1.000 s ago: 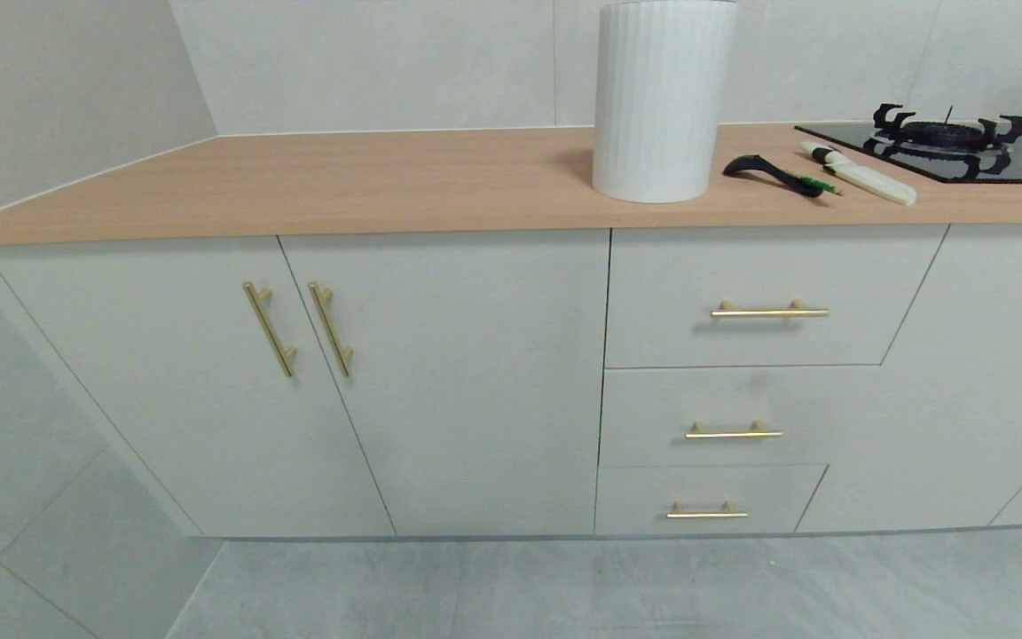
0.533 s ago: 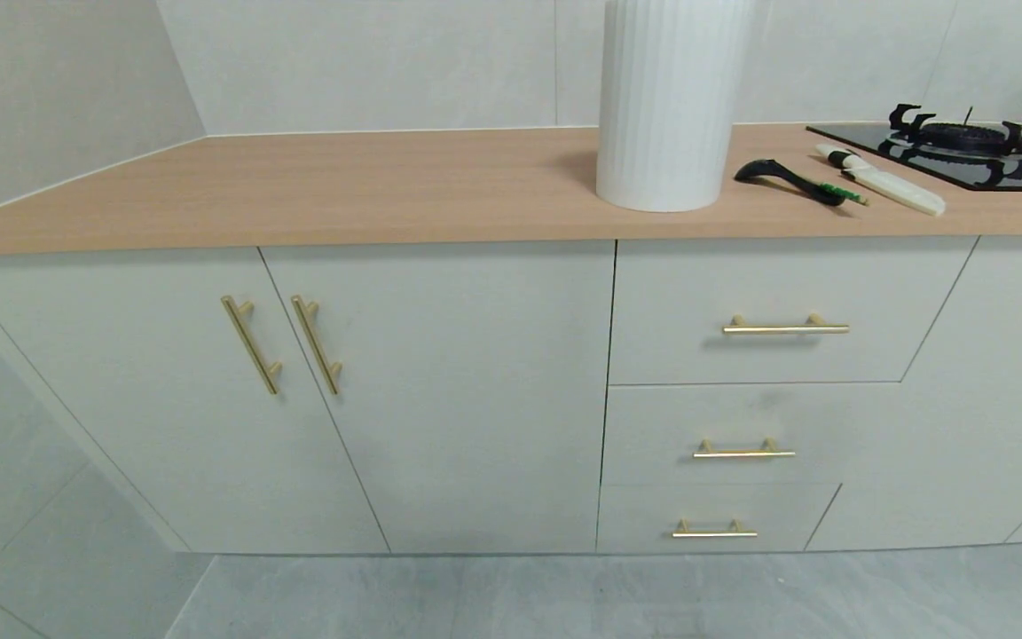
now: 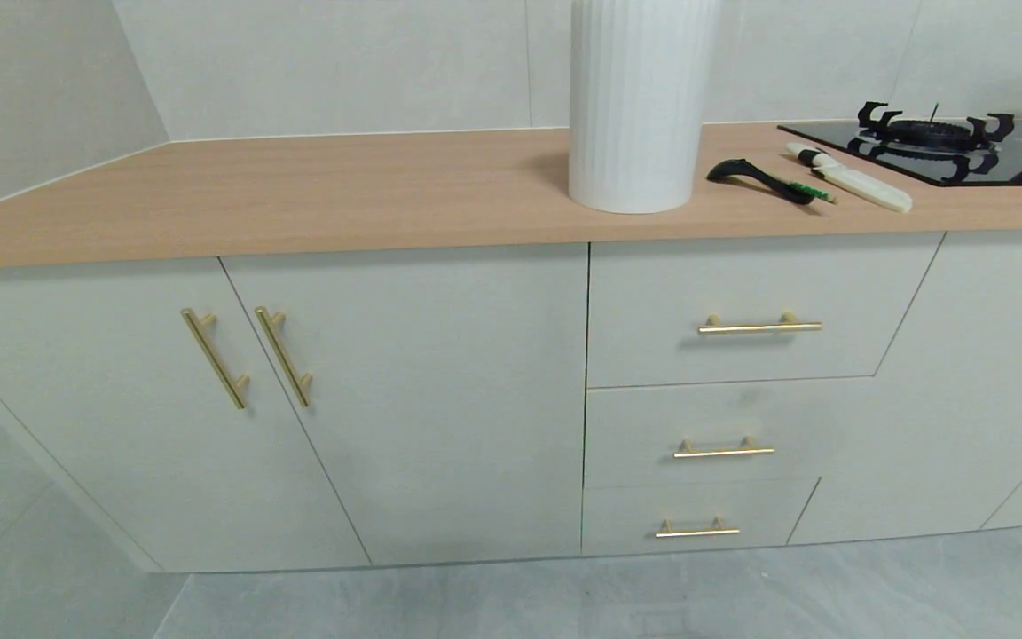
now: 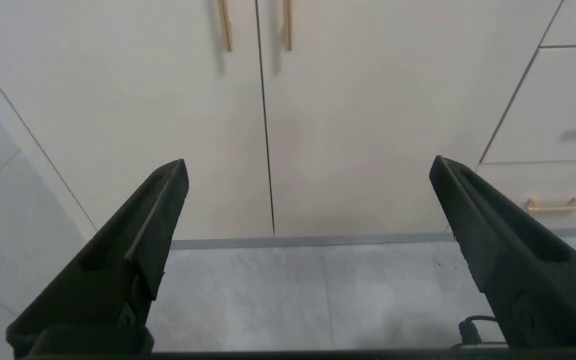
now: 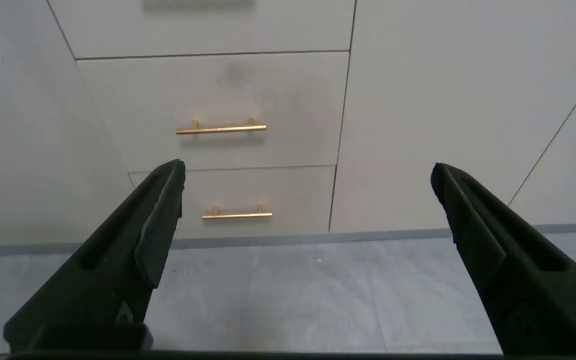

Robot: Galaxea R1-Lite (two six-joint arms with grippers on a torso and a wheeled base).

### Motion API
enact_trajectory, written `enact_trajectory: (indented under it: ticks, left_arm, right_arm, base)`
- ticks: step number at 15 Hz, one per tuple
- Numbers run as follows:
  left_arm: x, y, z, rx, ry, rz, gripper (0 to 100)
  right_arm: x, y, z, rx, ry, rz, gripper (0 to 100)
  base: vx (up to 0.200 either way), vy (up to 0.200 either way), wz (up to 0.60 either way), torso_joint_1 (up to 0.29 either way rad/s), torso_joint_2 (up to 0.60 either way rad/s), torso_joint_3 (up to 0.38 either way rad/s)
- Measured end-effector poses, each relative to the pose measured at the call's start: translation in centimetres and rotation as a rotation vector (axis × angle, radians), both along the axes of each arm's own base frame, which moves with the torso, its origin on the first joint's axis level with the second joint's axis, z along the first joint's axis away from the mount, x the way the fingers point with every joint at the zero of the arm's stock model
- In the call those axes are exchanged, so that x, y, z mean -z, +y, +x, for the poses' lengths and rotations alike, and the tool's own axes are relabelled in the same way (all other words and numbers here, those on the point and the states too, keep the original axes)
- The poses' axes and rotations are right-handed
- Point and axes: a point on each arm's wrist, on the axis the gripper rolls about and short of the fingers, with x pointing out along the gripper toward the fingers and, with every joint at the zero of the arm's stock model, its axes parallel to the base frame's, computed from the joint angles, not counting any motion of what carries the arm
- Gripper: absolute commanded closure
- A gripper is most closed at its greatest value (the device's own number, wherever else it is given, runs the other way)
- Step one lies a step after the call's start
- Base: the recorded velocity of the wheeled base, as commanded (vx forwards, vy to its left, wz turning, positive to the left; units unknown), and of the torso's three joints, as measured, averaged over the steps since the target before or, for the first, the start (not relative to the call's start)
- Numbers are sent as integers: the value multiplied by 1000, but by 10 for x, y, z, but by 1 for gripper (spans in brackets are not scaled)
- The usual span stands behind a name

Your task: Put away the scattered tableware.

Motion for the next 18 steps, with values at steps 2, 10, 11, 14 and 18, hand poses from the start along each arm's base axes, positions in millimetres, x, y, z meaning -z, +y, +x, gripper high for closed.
enact_trajectory:
  ticks: [2, 10, 11, 14, 18]
  left_arm:
    - [0, 0, 0, -1, 0, 0, 0]
    - [0, 0, 0, 0, 1, 0, 0]
    - [0, 0, 0, 0, 1, 0, 0]
    - [0, 0, 0, 0, 0, 0, 0]
    - [0, 0, 0, 0, 1, 0, 0]
  right_arm:
    - [0, 0, 0, 0, 0, 0, 0]
    - [0, 0, 0, -14, 4, -5, 0]
    - [0, 0, 0, -23, 3, -4, 0]
    - [-20, 2, -5, -103, -57, 22, 0]
    - [-40, 5, 7, -243, 69, 40, 0]
  base:
    - [0, 0, 0, 0, 0, 0]
    - [0, 0, 0, 0, 0, 0]
    - [0, 0, 0, 0, 0, 0]
    - [0, 0, 0, 0, 0, 0]
    - [0, 0, 0, 0, 0, 0]
